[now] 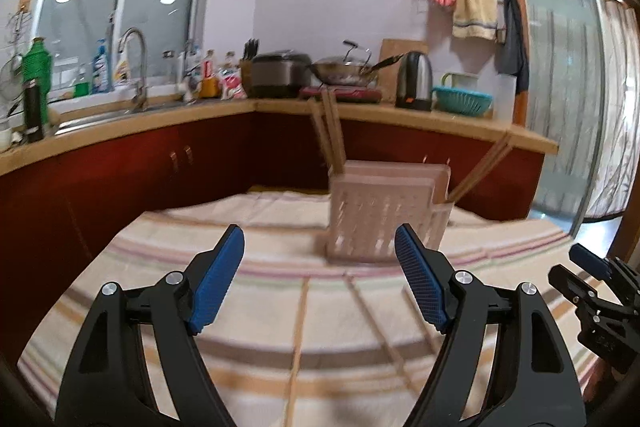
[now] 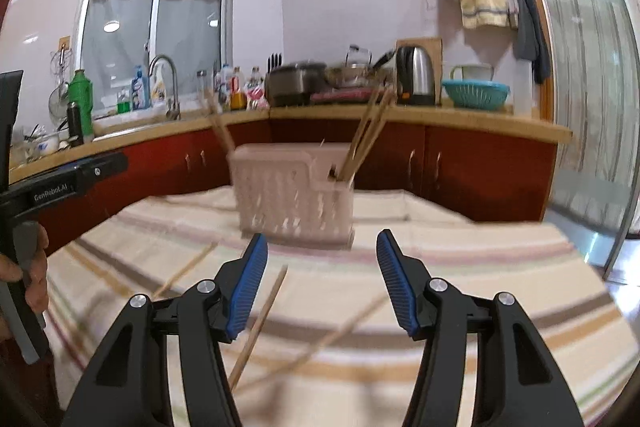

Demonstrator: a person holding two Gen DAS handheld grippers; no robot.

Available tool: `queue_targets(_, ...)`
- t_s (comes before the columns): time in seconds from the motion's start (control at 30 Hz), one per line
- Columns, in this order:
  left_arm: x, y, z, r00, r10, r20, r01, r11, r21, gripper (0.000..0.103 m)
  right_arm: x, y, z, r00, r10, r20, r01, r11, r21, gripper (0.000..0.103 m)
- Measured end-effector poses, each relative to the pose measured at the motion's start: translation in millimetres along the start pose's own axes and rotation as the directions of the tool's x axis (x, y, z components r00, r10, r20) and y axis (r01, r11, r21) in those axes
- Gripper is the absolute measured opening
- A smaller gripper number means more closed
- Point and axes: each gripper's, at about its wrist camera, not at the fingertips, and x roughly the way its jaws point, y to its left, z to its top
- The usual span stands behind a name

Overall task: Organize utensils
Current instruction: 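Withdraw both open tools back over the remaining chopsticks, then close the right tool on a chopstick while the left tool closes on another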

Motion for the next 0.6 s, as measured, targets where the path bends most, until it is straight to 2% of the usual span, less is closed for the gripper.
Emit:
queue_targets(0.17,-19,13,-36,0.997,0.042,-0.066,-0.043,0.999,-0.015,0.076,-8,17,-35,0.994,0.067,-0.081,-0.067,0.998,0.010,0.054)
queue_targets(0.27,-27,18,-52,0.994,0.061,-0.089,-0.062,0.998,-0.015,0.076,-7,31,-56,0.983,0.122,-0.140,-0.122,0.992,0.006,0.050)
queue_targets(0.43,-36,23,-65,0.991,0.074,-0.108,-0.077,0.997,-0.018,0.076,5,51,-81,0.958,0.163,-0.238,-0.177,0.983,-0.039,0.038)
queue_targets(0.53,-38,23,-70,0.990,0.078,-0.119,-0.081,0.997,-0.017,0.076,15,55,-96,0.939,0.155,-0.306,-0.178,0.983,-0.049,0.033)
queue_targets(0.6,-37,24,-75,0.988,0.078,-0.132,-0.082,0.996,-0.020,0.076,13,55,-102,0.938,0.152,-0.312,-0.175,0.983,-0.049,0.025)
